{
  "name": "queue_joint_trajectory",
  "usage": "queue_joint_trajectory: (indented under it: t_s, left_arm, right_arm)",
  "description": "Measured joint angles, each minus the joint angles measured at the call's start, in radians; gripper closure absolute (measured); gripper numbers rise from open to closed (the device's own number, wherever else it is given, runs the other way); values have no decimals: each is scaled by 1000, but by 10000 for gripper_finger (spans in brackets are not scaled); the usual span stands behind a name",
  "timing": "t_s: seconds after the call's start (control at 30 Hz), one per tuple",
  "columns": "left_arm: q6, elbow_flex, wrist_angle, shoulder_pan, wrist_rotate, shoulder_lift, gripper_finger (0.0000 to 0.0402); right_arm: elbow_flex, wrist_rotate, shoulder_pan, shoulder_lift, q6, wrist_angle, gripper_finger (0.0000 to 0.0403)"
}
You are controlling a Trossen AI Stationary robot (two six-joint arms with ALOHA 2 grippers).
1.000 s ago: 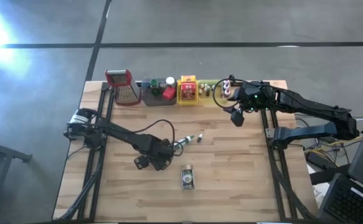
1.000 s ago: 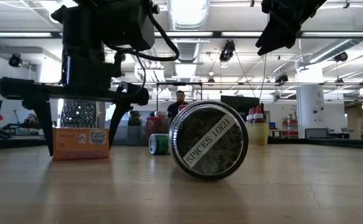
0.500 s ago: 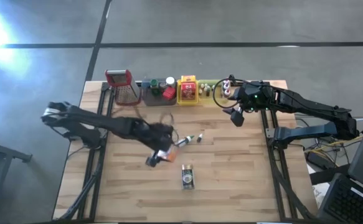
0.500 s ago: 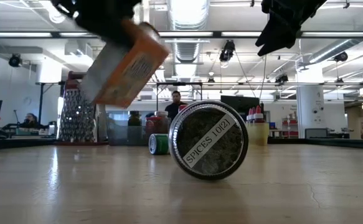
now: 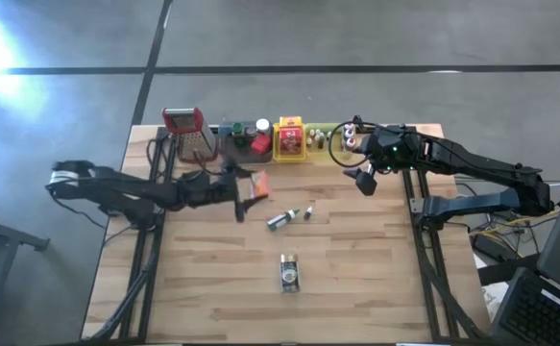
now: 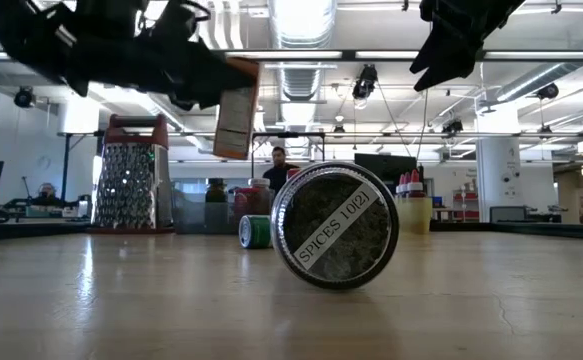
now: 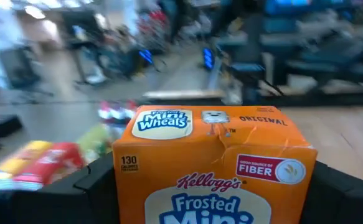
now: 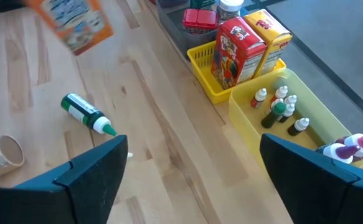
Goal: Pick & Place Kitchen Items
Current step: Put the orange cereal box into the yellow bin
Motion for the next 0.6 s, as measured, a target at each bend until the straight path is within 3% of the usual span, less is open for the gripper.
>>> queue_joint_trajectory:
  t_s: [0.13, 0.3, 0.6]
  left_arm:
    - [-57, -68, 161, 59, -12, 49, 76]
    - [-121, -88, 201, 101, -16, 150, 76]
    - [-120, -88, 526, 108, -88, 433, 76]
  right_arm:
    - [0, 0, 0, 0, 0, 0, 39]
    - [0, 0, 0, 0, 0, 0, 39]
    - [0, 0, 0, 0, 0, 0, 39]
